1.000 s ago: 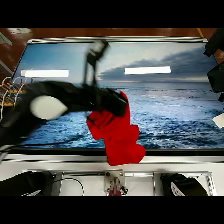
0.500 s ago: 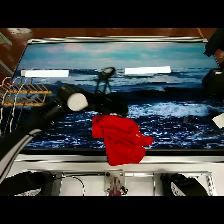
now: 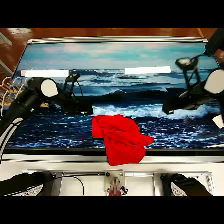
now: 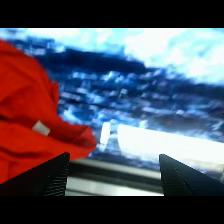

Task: Fold the shirts.

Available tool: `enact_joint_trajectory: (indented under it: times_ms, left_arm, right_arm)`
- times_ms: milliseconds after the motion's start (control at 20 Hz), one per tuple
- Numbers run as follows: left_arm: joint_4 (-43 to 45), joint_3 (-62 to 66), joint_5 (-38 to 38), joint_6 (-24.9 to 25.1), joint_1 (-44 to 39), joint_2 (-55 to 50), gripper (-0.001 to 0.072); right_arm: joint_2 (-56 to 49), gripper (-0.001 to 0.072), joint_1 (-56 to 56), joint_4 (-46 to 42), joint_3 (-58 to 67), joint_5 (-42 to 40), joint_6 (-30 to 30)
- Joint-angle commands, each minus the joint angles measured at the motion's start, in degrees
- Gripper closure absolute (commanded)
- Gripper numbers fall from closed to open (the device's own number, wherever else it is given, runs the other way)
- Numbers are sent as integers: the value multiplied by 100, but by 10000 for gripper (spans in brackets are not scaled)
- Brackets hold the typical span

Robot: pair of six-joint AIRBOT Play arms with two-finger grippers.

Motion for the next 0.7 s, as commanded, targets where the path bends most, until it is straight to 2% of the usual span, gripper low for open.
enact_joint_trajectory:
  times_ms: [0,200,450,500,550,650]
  left_arm:
    - [22,-752,485,-184,151,-83,25]
    - [-385,-822,962,-83,118,-553,30]
    - [-964,-822,1488,-13,90,-1060,34]
    - [-1082,-822,1488,2,92,-1154,67]
    - [-1215,-822,1495,87,98,-1231,205]
    - [-1381,-807,1558,299,107,-1325,588]
  right_arm:
    - [-94,29,-2,350,-1019,-31,-157]
    - [-94,29,-2,413,-1755,-52,-168]
    - [-94,29,-2,431,-2017,-83,-66]
    - [-94,29,-2,479,-2017,-92,-68]
    - [-94,29,-2,549,-2017,-120,-74]
    - [-94,29,-2,577,-2044,-216,-111]
